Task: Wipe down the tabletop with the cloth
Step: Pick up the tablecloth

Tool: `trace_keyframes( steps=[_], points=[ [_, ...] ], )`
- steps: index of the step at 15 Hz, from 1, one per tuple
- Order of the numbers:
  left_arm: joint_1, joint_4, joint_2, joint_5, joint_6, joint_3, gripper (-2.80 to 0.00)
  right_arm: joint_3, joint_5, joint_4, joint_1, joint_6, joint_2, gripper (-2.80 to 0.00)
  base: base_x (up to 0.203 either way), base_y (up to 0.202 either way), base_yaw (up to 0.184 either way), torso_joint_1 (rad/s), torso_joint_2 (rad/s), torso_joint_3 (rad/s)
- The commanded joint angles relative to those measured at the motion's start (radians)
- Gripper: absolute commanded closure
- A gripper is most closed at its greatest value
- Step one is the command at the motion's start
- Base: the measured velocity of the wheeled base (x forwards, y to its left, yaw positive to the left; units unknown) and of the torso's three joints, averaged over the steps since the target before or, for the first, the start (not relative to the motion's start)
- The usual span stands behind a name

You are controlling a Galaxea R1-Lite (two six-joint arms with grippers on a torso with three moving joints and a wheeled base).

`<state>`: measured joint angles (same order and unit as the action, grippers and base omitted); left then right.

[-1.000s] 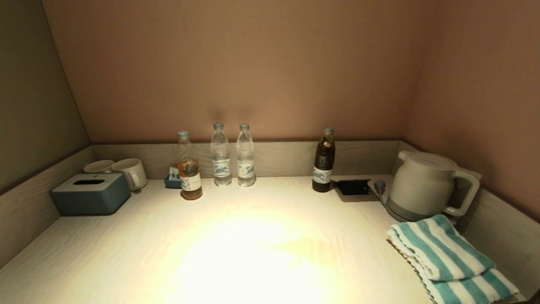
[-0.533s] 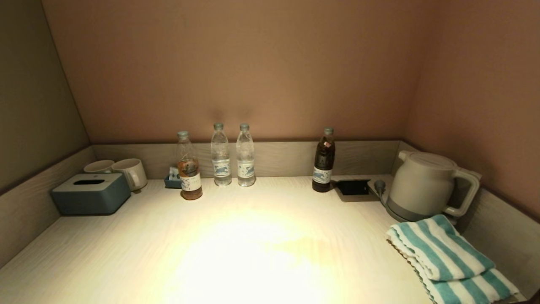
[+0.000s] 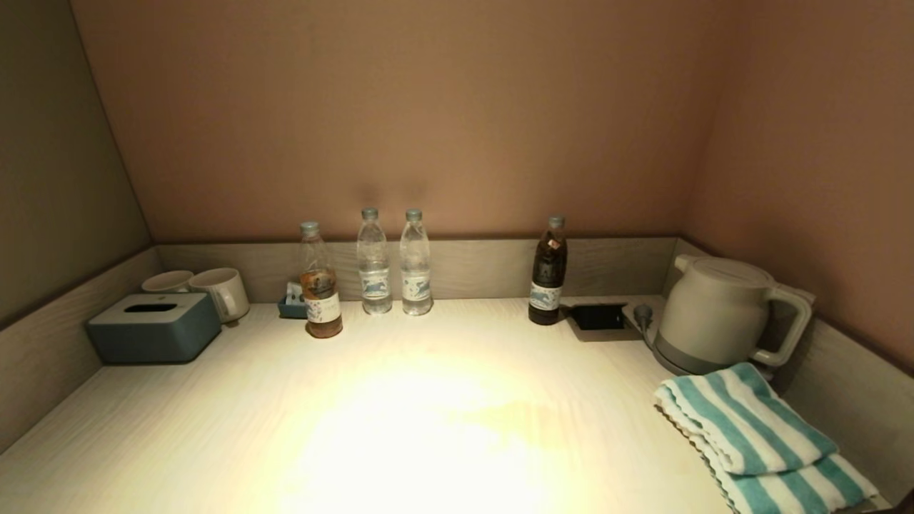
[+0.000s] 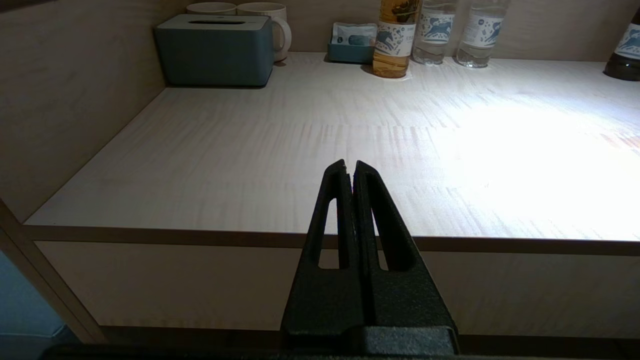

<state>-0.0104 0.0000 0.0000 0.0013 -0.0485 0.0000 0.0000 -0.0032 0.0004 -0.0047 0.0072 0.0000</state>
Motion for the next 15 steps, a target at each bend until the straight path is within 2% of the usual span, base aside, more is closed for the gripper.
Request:
trace_keyframes(
  steps=[1,10,12,13,15],
  points=[
    [0.000,0.000,0.002,0.000,-0.001,0.000,0.00,0.000,0.000,0.000,0.000,0.000,0.000,0.00,0.000,0.000,0.000,0.000,0.00,0.000],
    [0.000,0.000,0.002,0.000,-0.001,0.000,0.00,0.000,0.000,-0.002,0.000,-0.003,0.002,0.00,0.000,0.000,0.000,0.000,0.00,0.000],
    [0.000,0.000,0.002,0.000,-0.001,0.000,0.00,-0.006,-0.003,-0.002,-0.001,-0.035,0.002,0.00,0.000,0.000,0.000,0.000,0.00,0.000],
    [0.000,0.000,0.002,0.000,-0.001,0.000,0.00,-0.026,-0.010,0.005,-0.001,-0.042,0.002,0.00,0.000,0.000,0.000,0.000,0.00,0.000],
    [0.000,0.000,0.002,0.000,-0.001,0.000,0.00,-0.161,-0.020,0.072,0.000,-0.058,0.005,0.00,0.000,0.000,0.000,0.000,0.00,0.000]
  ],
)
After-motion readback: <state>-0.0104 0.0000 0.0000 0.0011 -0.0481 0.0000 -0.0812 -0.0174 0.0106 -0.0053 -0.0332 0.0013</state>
